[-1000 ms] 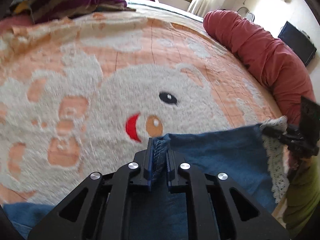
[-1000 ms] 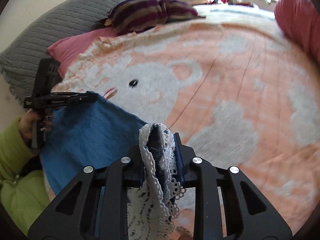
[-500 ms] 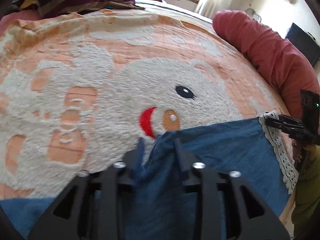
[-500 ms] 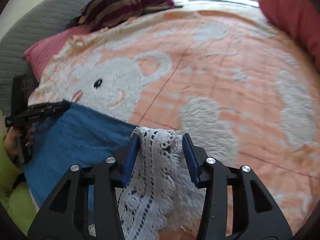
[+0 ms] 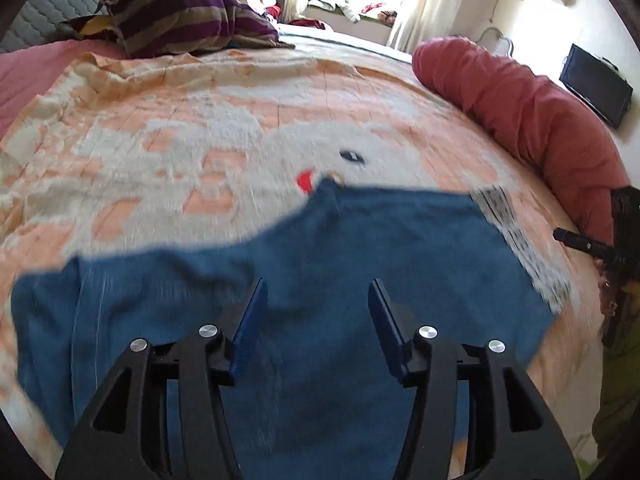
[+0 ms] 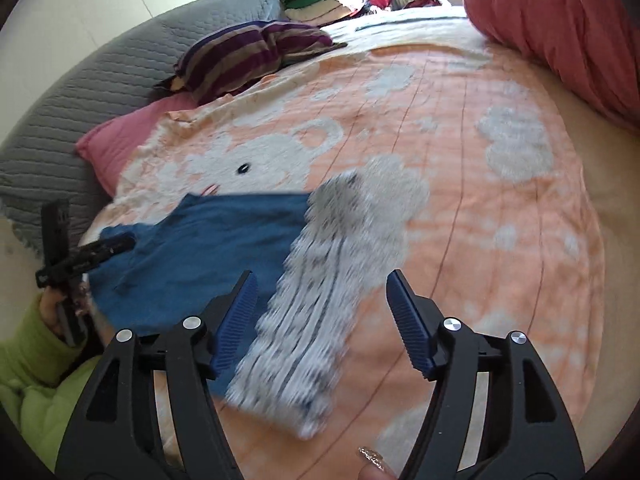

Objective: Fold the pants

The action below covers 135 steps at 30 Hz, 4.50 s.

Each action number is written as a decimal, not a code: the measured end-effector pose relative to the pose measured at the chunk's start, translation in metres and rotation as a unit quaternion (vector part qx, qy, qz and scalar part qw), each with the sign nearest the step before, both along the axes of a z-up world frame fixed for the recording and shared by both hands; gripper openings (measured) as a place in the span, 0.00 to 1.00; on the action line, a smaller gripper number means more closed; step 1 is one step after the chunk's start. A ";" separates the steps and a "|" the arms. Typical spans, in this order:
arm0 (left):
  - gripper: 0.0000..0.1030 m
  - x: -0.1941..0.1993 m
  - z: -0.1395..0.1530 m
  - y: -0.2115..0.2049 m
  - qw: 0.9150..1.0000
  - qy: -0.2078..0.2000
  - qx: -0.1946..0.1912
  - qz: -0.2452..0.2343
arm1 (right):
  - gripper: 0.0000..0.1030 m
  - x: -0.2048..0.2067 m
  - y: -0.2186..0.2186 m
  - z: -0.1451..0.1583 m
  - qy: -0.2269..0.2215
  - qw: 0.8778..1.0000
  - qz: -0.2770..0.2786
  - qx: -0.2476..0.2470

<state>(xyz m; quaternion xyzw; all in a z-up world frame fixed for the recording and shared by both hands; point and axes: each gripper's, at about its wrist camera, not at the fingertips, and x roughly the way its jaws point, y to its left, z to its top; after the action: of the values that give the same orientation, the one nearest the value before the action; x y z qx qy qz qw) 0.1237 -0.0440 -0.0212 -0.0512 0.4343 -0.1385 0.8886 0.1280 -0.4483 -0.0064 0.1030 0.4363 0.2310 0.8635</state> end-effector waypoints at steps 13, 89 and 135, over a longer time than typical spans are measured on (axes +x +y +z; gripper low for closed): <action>0.61 -0.037 -0.031 -0.018 0.997 0.033 0.075 -0.006 | 0.55 -0.030 0.033 -0.049 0.047 0.998 0.021 -0.029; 0.83 -0.033 0.010 -0.056 0.997 0.009 0.077 -0.027 | 0.87 -0.058 0.065 0.022 -0.100 0.991 -0.011 -0.092; 0.74 0.161 -0.018 -0.248 0.971 0.055 0.045 -0.228 | 0.59 -0.049 0.038 -0.040 -0.001 0.998 -0.056 -0.012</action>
<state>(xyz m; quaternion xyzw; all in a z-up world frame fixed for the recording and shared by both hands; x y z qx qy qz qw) 0.2847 -0.2917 -0.0396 0.0820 0.4882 -0.3146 0.8099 0.0794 -0.4104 -0.0463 0.1171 0.4313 0.1771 0.8769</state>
